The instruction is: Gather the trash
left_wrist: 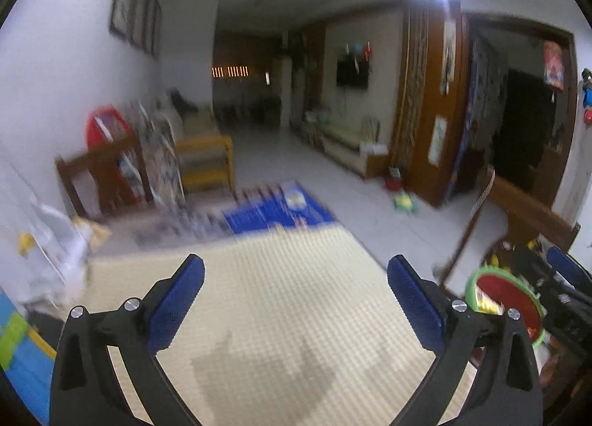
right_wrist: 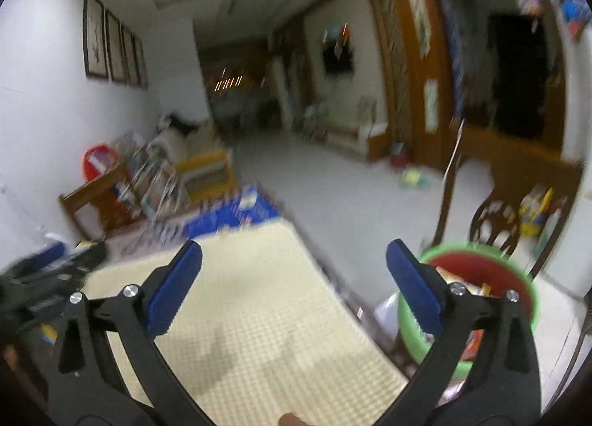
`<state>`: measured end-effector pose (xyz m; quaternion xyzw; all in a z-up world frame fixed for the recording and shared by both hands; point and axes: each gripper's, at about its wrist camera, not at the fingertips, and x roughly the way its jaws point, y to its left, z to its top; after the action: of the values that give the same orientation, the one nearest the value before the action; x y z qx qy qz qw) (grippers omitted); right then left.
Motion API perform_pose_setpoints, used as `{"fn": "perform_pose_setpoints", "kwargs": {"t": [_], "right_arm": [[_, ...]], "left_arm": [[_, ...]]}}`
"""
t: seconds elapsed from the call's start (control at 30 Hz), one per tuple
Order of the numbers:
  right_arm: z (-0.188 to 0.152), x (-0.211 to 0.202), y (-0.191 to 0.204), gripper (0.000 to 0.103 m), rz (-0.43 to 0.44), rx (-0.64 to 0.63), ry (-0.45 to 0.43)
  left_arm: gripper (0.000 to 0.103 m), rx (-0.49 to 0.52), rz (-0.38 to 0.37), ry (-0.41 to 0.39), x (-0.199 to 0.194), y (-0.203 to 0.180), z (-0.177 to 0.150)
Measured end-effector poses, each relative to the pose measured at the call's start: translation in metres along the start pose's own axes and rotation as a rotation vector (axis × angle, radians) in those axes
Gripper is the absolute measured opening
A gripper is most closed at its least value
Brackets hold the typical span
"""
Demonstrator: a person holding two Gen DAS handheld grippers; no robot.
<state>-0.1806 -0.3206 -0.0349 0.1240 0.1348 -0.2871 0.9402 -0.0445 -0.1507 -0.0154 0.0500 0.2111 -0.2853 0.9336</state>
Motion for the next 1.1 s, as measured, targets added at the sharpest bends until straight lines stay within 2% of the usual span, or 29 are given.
{"fn": "perform_pose_setpoints", "kwargs": {"t": [0.03, 0.1, 0.17, 0.27, 0.33, 0.4, 0.5, 1.1], "right_arm": [[0.0, -0.004, 0.005, 0.098, -0.009, -0.002, -0.023], [0.002, -0.008, 0.012, 0.098, 0.017, 0.037, -0.017], [0.003, -0.008, 0.013, 0.098, 0.026, 0.087, 0.0], [0.006, -0.012, 0.022, 0.098, -0.016, 0.068, -0.015], [0.009, -0.014, 0.028, 0.098, -0.036, 0.03, -0.007], [0.011, -0.018, 0.032, 0.098, -0.05, 0.022, -0.004], [0.012, -0.02, 0.038, 0.098, -0.044, 0.013, -0.003], [0.005, -0.018, 0.04, 0.098, -0.055, -0.015, 0.036]], "left_arm": [[0.095, 0.009, 0.008, -0.021, -0.007, 0.002, 0.003], [0.095, 0.038, 0.014, -0.047, -0.018, 0.006, 0.012], [0.095, 0.042, 0.071, -0.073, -0.026, 0.012, 0.016], [0.095, 0.035, 0.165, -0.185, -0.042, 0.017, 0.017], [0.095, 0.001, 0.157, -0.175, -0.045, 0.021, 0.022], [0.095, -0.068, 0.097, -0.132, -0.044, 0.031, 0.027], [0.095, -0.134, 0.081, -0.14, -0.048, 0.039, 0.028], [0.095, -0.122, 0.087, -0.111, -0.049, 0.037, 0.021]]}}
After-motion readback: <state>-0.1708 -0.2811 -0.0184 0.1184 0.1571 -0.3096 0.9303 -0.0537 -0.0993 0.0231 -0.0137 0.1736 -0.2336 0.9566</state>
